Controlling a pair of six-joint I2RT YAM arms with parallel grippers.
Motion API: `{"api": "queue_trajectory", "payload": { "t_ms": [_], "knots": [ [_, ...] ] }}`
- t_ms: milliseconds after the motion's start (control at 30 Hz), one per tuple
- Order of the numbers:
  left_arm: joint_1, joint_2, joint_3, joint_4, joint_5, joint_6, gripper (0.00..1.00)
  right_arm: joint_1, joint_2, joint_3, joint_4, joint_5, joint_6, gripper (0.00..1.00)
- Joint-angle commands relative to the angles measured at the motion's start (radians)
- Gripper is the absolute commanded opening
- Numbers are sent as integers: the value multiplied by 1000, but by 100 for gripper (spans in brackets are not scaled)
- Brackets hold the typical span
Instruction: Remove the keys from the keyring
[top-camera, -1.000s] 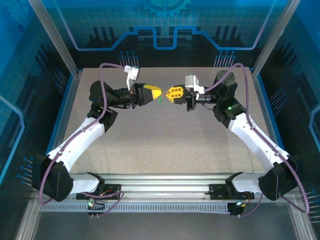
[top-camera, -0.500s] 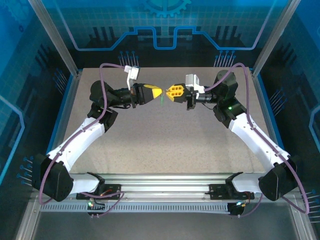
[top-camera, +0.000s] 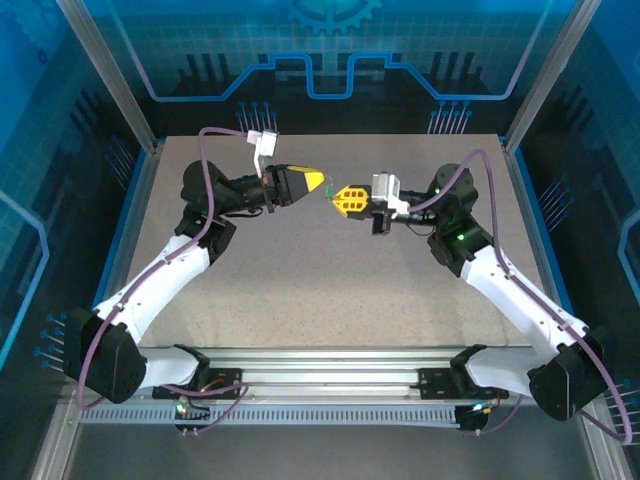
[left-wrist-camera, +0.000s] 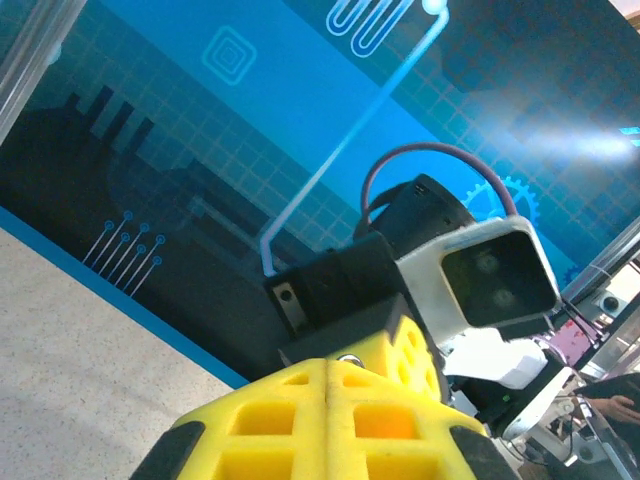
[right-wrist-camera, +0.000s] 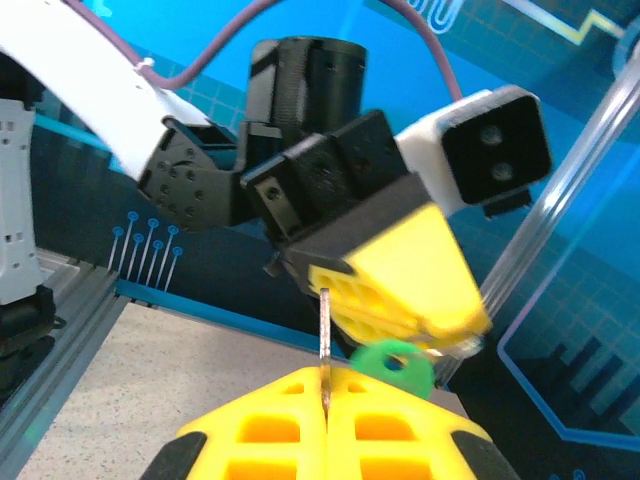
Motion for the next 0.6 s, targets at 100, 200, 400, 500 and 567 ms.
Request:
{"api": "queue_trajectory", "payload": {
  "t_ms": [100, 200, 400, 500, 567],
  "knots": [
    [-3, -30, -6, -19, -28, 34, 0, 21, -53, -40, 3, 64, -34, 0],
    [2, -45, -28, -33, -41, 46, 0, 22, -72, -56, -6, 86, -21, 0],
    [15, -112, -73, -181, -104, 152, 0, 16, -134, -119, 7, 144, 51, 0],
    [15, -149, -84, -346, -177, 238, 0, 9, -149, -145, -2, 175, 99, 0],
    [15, -173, -103, -412, -228, 266, 0, 6, -160, -161, -9, 219, 136, 0]
  ]
}}
